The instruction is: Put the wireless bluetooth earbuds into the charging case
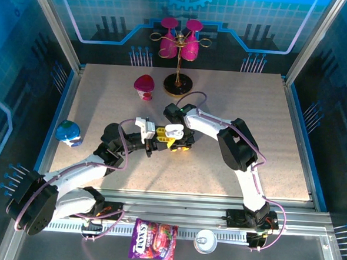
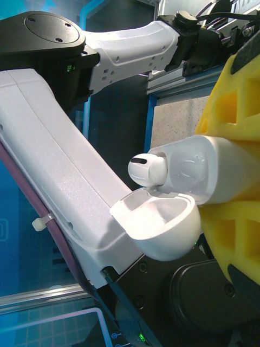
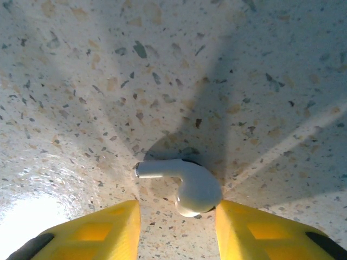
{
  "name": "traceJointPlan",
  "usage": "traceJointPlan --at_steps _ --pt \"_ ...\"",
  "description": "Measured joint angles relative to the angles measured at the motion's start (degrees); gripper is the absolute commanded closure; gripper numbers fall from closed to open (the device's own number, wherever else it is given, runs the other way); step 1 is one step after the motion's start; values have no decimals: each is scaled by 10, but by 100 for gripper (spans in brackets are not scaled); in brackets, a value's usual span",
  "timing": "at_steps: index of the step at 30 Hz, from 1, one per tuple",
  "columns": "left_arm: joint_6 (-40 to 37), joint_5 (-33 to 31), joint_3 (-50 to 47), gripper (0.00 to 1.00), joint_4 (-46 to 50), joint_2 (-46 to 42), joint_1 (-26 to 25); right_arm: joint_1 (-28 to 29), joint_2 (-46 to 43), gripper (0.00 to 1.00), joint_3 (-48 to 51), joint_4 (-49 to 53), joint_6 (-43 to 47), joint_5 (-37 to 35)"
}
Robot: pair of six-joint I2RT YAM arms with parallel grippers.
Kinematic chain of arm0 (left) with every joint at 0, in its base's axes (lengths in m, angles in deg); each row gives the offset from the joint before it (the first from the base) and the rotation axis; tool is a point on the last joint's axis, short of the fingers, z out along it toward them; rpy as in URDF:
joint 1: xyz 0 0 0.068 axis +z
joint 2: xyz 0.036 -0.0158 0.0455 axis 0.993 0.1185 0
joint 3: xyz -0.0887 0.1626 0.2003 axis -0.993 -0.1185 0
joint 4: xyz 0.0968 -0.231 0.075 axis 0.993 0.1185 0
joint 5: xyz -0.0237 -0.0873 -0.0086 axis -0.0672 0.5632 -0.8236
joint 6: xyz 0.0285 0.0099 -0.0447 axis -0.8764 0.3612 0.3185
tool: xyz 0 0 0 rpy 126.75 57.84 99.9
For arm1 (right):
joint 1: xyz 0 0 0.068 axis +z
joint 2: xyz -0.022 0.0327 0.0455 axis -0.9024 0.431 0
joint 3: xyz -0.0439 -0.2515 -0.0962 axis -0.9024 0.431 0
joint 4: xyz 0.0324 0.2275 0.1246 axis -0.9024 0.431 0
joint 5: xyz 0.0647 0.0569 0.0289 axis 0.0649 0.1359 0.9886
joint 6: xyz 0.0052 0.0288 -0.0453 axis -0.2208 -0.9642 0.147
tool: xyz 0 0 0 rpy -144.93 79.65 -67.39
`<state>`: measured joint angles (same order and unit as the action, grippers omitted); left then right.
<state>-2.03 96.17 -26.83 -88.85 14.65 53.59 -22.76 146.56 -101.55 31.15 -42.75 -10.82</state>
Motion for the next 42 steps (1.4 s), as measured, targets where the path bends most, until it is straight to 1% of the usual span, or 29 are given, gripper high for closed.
traceJointPlan --at_steps 6,15,20,22,24,26,33,42 --pt "0 0 0 97 0 0 0 0 4 57 -9 0 1 0" --pt "0 0 0 97 0 0 0 0 29 58 -76 -1 23 -11" --pt "0 0 0 97 0 0 0 0 38 57 -93 2 31 -20" --pt "0 0 0 97 0 0 0 0 38 55 -94 6 33 -28" --pt "0 0 0 97 0 0 0 0 38 50 -94 14 30 -35" --pt "0 0 0 97 0 0 0 0 38 49 -94 22 27 -42" --pt "0 0 0 97 0 0 0 0 38 55 -94 29 9 -42" --pt "0 0 0 97 0 0 0 0 56 57 -94 33 4 -31"
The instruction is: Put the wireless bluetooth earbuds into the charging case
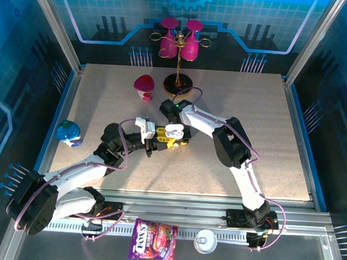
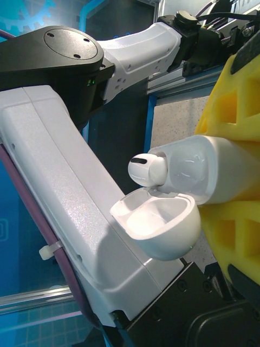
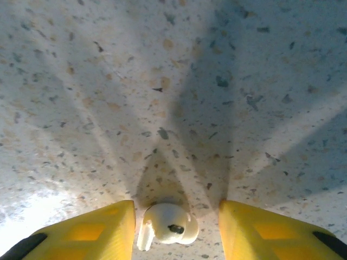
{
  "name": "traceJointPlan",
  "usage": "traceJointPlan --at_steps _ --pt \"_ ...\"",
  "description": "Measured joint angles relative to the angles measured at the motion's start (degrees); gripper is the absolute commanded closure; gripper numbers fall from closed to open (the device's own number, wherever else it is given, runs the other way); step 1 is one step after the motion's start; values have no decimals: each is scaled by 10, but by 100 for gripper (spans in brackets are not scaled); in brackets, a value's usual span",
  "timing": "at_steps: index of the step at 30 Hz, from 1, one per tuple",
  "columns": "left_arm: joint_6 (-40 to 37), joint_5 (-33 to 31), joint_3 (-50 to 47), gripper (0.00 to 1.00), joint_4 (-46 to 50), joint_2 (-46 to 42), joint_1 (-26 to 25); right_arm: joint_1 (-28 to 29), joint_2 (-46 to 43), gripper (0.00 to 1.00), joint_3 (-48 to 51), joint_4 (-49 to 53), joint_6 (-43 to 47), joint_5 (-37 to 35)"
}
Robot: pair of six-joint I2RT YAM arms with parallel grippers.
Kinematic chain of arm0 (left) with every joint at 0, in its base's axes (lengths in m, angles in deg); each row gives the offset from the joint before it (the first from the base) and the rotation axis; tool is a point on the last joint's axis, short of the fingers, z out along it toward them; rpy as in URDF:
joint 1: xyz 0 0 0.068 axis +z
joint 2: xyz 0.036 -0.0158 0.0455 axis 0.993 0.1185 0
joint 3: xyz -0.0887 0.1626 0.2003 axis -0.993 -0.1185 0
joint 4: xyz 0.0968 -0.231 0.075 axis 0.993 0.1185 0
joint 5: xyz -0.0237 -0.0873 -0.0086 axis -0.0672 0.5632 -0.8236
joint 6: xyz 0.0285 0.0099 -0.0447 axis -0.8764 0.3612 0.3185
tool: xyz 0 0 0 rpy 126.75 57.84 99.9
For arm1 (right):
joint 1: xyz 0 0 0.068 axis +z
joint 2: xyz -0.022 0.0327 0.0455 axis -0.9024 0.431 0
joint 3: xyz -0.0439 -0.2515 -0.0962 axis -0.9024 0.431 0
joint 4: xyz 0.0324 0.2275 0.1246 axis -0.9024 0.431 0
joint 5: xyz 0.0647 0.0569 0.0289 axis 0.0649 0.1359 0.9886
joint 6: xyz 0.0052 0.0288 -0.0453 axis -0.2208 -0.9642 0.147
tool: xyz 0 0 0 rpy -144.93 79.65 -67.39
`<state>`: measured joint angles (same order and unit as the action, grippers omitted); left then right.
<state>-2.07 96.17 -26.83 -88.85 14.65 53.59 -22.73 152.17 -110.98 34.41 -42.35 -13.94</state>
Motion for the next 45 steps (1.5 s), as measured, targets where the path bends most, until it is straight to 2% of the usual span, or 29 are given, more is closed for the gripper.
traceJointPlan --at_steps 16,18,27,34,45 --pt "0 0 0 97 0 0 0 0 0 69 -2 7 0 -10" --pt "0 0 0 97 0 0 0 0 0 74 -2 7 0 -12" --pt "0 0 0 97 0 0 0 -1 -8 70 9 4 0 -11" --pt "-9 -1 0 97 -1 0 0 -15 -85 69 74 -10 0 -10" --pt "-8 -37 0 97 -47 55 0 -103 -247 69 174 -29 4 -35"
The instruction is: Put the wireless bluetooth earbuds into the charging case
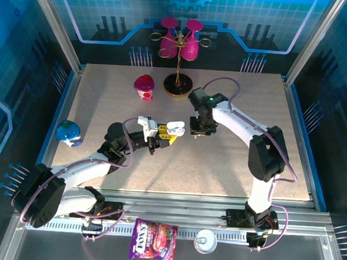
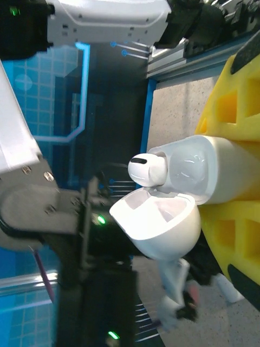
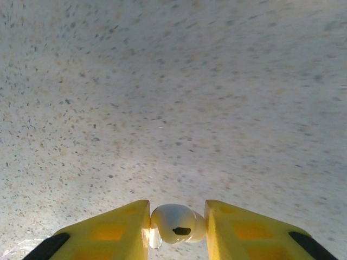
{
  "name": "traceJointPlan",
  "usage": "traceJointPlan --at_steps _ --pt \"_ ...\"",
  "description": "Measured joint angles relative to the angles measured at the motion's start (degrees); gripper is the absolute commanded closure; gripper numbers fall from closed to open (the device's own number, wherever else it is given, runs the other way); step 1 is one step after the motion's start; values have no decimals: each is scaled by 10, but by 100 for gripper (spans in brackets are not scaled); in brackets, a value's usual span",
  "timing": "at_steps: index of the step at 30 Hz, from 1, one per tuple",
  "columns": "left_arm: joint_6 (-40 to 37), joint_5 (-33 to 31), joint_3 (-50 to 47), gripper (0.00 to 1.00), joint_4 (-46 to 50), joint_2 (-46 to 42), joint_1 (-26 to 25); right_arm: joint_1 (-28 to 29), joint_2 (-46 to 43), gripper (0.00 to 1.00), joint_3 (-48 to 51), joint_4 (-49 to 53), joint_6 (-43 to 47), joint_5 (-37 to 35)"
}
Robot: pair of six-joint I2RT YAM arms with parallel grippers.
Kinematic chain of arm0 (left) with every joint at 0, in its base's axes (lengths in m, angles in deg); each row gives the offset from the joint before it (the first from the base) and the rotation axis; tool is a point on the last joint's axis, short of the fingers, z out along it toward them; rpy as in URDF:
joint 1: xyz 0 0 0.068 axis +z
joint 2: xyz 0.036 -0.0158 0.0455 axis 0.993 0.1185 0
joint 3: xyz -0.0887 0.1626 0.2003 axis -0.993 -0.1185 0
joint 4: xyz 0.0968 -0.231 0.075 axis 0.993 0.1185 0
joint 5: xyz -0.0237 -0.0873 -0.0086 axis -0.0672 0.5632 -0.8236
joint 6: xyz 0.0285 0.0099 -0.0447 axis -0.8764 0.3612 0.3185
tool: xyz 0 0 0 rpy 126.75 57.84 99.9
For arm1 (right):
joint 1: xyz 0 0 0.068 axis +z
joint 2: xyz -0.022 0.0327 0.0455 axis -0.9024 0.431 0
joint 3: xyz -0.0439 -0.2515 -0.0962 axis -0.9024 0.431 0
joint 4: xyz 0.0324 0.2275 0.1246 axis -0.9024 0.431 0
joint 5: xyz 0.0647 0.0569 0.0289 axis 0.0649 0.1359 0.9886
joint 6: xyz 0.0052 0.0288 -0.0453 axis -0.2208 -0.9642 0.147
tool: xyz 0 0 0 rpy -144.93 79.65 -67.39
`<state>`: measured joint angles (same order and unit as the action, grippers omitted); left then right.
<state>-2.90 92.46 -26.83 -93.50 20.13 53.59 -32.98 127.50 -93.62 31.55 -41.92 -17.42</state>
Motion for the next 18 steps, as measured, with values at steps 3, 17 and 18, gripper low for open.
traceJointPlan --at_steps 3,17,18 --pt "1 -23 0 97 -9 29 0 -14 -42 69 4 5 7 -21" --pt "16 -118 34 96 14 124 -7 39 -110 68 -85 32 31 -66" --pt "16 -121 38 96 16 127 -9 46 -110 68 -94 31 32 -67"
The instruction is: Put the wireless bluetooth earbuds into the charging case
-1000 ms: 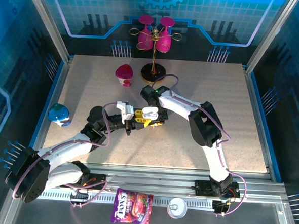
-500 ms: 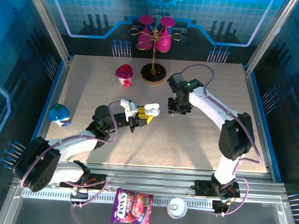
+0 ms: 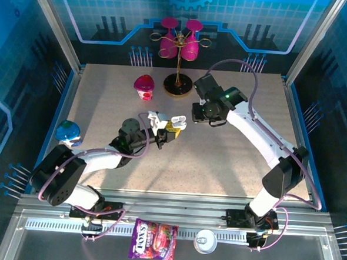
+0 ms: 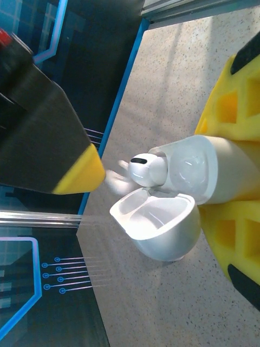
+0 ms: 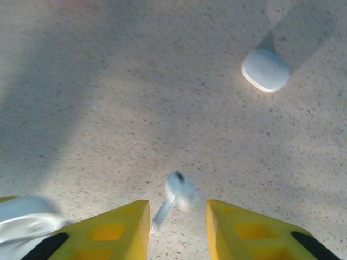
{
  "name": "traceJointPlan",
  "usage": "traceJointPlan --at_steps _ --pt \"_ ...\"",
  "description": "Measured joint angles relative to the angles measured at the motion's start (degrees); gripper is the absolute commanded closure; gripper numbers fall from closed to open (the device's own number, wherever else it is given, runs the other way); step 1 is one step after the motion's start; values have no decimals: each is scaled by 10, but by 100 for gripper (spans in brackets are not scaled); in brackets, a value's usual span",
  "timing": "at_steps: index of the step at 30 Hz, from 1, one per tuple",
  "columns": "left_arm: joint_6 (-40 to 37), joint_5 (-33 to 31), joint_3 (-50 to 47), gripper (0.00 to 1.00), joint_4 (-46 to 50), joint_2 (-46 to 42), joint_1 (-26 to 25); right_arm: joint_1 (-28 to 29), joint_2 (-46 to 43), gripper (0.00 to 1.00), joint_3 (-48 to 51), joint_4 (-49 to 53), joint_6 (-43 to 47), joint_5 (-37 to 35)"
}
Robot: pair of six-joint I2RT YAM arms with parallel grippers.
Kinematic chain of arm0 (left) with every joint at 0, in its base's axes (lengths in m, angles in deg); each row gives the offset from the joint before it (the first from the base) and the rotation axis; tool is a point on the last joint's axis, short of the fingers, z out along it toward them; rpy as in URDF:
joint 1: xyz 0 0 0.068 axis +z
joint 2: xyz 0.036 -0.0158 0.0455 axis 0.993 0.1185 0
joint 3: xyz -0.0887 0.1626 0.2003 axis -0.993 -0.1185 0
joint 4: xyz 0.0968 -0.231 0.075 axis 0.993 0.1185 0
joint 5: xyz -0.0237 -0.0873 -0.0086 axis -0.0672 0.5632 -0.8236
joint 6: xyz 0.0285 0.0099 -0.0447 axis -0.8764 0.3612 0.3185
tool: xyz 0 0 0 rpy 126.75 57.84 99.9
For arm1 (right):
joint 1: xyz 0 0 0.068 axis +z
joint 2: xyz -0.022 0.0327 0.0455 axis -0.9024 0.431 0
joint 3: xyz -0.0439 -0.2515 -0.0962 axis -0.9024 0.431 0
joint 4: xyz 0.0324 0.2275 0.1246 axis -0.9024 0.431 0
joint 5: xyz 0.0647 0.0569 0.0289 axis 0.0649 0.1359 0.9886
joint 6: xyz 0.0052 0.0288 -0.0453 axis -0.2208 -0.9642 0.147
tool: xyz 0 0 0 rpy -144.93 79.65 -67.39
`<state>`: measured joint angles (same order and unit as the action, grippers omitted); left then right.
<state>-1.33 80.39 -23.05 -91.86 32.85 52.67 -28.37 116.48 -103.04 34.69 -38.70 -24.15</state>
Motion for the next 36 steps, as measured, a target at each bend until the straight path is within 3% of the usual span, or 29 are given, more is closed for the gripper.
traceJointPlan --at_steps 8,15,20,24,30,36 --pt "15 -27 19 95 13 17 -18 37 5 68 -50 -1 9 -3" --pt "30 -58 18 95 21 17 -9 36 3 64 -23 -17 9 -7" --pt "41 -84 5 95 18 15 7 30 -44 49 82 -76 10 -2" --pt "45 -104 -14 95 11 14 19 20 -129 45 194 -143 15 14" --pt "45 -122 -31 96 7 3 33 -15 -214 45 309 -215 10 69" --pt "42 -128 -41 96 5 -42 36 -21 -154 51 382 -272 -18 169"
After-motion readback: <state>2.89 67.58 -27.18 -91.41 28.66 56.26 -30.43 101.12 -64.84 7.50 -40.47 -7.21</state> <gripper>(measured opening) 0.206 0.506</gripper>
